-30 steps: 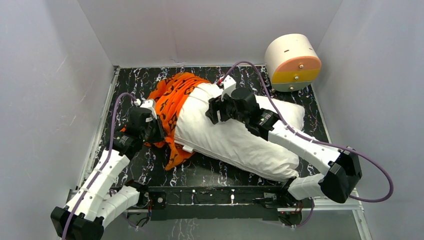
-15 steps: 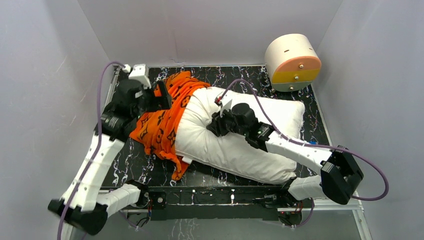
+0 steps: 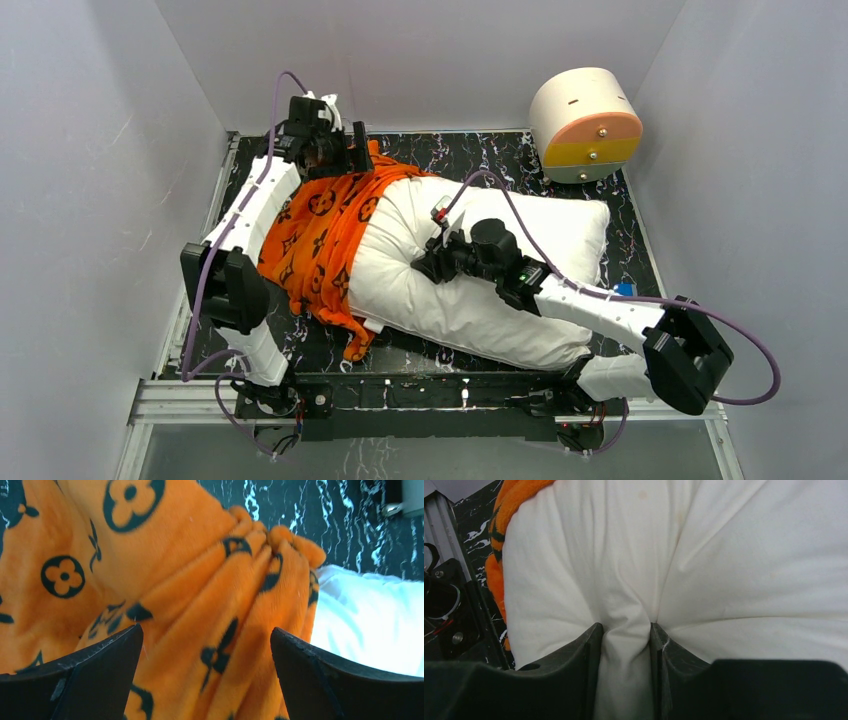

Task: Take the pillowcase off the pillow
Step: Remove the pillow from the pillowcase.

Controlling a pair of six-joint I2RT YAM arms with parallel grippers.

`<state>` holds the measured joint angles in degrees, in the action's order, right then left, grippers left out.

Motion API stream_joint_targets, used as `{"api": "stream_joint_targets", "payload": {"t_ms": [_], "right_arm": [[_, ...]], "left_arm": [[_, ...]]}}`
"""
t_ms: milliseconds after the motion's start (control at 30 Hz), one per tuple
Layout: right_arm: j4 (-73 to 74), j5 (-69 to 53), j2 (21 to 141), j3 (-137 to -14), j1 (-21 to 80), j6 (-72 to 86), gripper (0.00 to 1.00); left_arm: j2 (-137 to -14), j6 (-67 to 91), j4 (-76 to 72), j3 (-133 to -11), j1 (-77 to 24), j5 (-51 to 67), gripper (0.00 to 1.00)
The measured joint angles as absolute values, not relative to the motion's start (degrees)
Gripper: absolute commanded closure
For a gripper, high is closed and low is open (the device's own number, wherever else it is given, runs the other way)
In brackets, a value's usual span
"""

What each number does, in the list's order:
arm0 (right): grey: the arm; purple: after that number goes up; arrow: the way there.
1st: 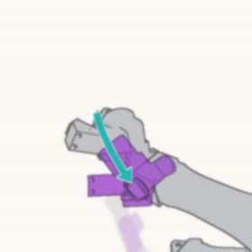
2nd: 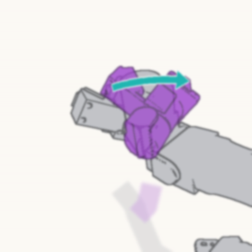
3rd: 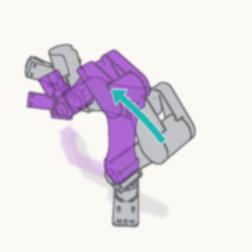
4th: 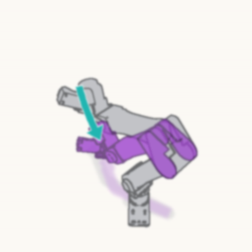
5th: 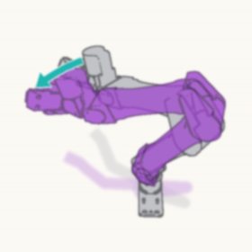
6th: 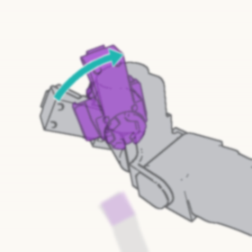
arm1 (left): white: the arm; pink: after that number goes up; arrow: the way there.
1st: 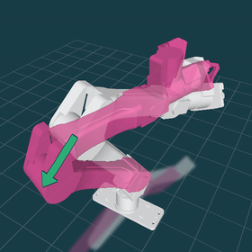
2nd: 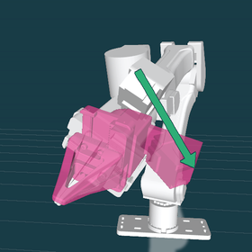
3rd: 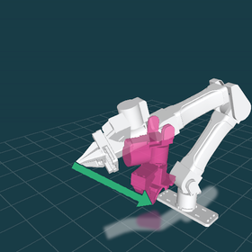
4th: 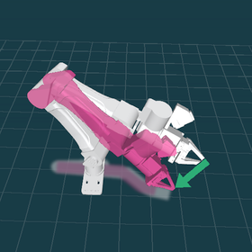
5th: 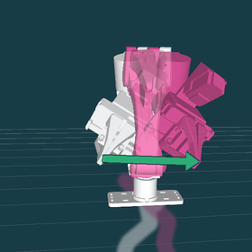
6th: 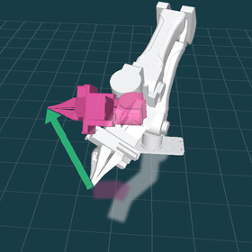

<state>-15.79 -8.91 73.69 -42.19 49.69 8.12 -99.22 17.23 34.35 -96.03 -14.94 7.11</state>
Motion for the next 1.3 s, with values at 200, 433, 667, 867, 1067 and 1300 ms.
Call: {"api": "stream_joint_targets", "payload": {"t_ms": [200,433,667,867,1067,1300], "right_arm": [[-16.93,-8.16,71.37,-39.94,51.72,6.09,0.53],[-14.52,-5.37,70.32,-40.53,52.77,6.07,0.51],[-13.41,-4.8,69.78,-40.73,53.65,7.38,0.61],[-13.13,-3.36,69.78,-40.71,54.13,10.63,0.64],[-12.95,-3.05,69.78,-40.71,54.24,12.12,0.63],[-12.19,-2.79,70.02,-41.06,54.24,13.3,0.61]], "left_arm": [[-103.5,16.32,33.61,-97.69,-12.21,12.19,0.49],[-102.54,16.64,31.0,-91.77,-11.75,15.44,1.0],[-94.24,22.72,27.4,-84.99,-3.57,18.79,0.97],[-93.01,26.39,27.33,-84.73,7.57,22.74,0.95],[-93.14,27.11,26.55,-83.96,9.47,24.6,0.35],[-93.23,25.39,24.01,-86.06,10.72,26.0,0.14]]}}
